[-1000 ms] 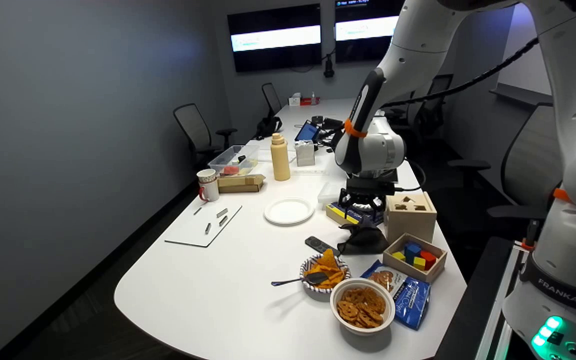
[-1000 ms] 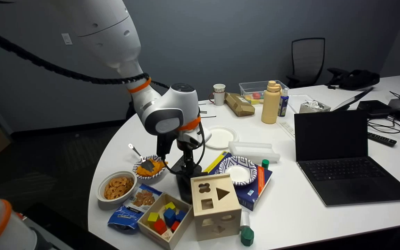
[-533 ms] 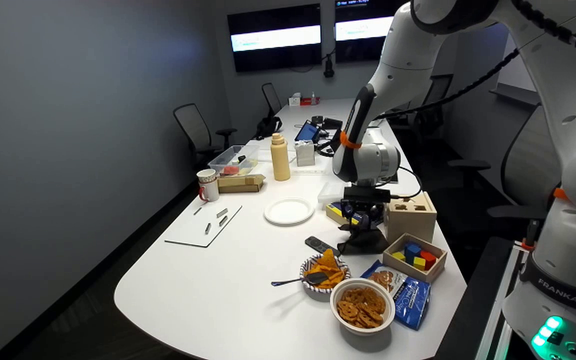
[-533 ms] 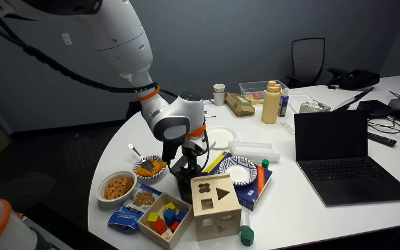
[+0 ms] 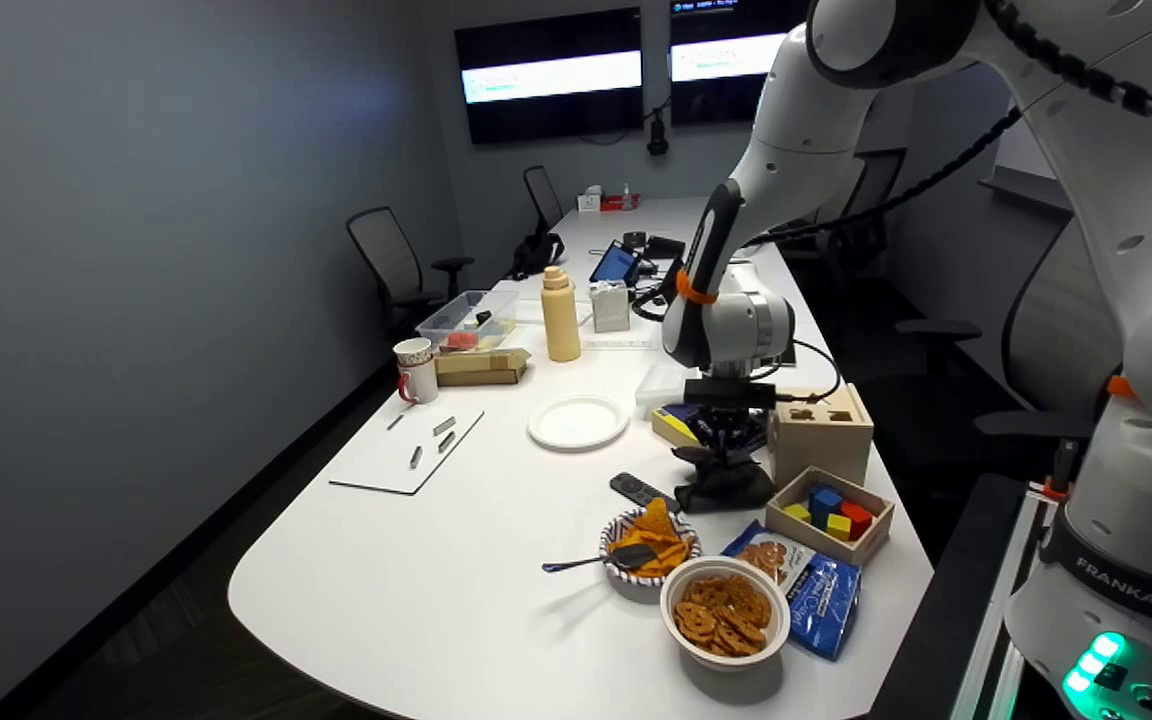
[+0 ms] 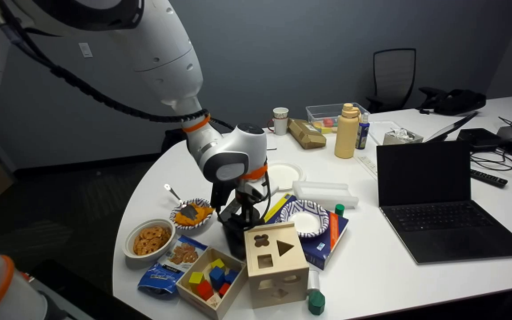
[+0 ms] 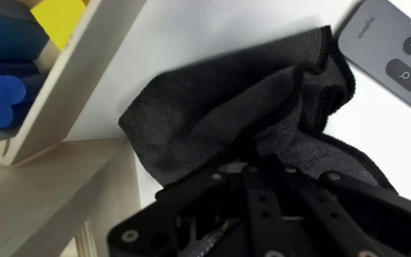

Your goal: Use the black towel to wipe next to the remote

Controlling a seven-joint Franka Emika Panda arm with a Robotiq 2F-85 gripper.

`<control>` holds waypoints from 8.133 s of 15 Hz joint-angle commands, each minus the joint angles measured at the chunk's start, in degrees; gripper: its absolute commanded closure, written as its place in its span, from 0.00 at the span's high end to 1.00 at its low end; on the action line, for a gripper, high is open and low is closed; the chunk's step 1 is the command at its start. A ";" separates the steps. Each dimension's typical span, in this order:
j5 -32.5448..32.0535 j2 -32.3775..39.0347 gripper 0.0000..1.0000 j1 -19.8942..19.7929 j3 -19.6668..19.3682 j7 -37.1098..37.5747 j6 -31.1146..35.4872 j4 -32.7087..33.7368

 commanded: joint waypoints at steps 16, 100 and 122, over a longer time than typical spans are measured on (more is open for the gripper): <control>-0.05 4.29 0.01 0.65 3.80 -2.66 1.65 11.32; -3.38 4.89 0.01 4.68 0.18 2.72 -19.14 17.06; -4.33 3.58 0.01 4.12 -0.51 1.42 -19.28 15.25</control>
